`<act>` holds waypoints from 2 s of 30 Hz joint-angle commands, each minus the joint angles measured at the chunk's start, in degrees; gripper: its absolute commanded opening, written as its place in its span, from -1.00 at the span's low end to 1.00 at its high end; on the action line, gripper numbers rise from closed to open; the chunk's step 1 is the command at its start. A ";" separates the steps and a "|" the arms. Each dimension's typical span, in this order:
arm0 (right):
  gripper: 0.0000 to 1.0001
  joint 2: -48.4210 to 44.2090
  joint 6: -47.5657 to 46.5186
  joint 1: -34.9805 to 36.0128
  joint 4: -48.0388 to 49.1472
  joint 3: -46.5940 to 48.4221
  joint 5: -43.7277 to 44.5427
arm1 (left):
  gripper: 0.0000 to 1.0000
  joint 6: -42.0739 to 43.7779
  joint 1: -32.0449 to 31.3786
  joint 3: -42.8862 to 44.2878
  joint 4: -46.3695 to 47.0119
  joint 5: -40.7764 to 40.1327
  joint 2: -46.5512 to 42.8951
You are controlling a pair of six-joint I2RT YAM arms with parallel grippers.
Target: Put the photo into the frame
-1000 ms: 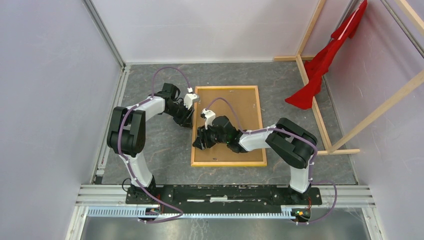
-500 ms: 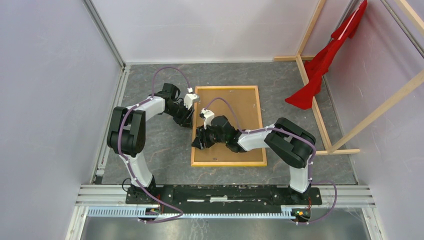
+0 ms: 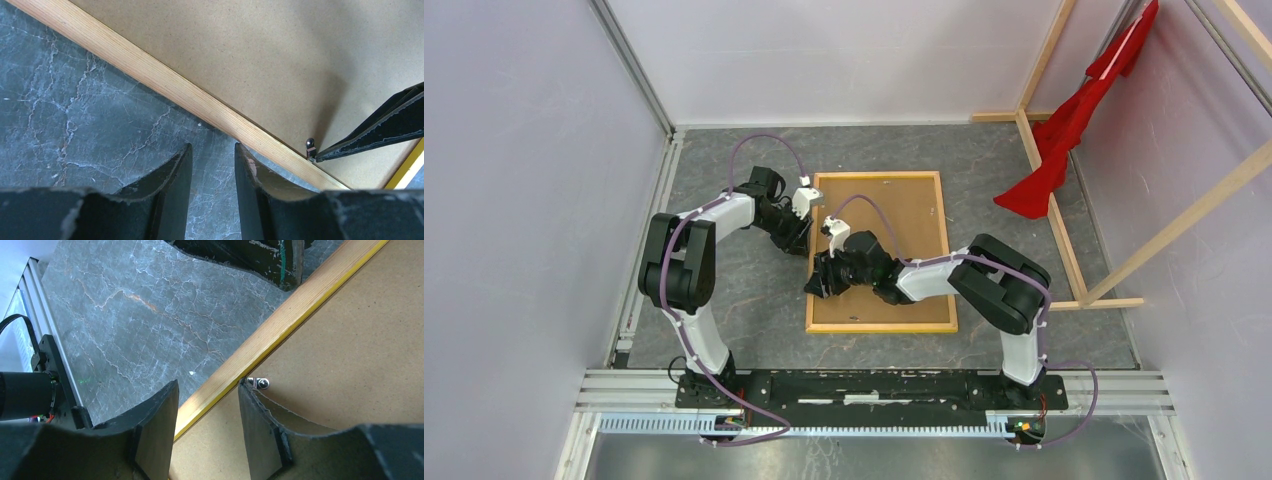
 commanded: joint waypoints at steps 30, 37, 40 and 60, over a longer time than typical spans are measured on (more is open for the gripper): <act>0.11 -6.00 -3.05 -3.07 -1.56 -2.42 0.04 | -0.13 4.10 -0.37 1.29 -1.67 -1.01 -1.16; 0.17 -10.21 -1.73 -7.25 0.10 -6.57 -2.18 | -0.12 2.35 0.26 4.60 -2.66 0.36 -0.68; 0.18 -9.65 -1.31 -8.38 0.41 -6.25 -3.43 | -0.12 1.12 0.51 6.83 -3.17 1.75 0.35; 0.15 -2.82 3.59 -4.24 4.01 -4.08 -5.08 | -0.17 -0.43 0.60 8.94 -2.42 3.50 6.30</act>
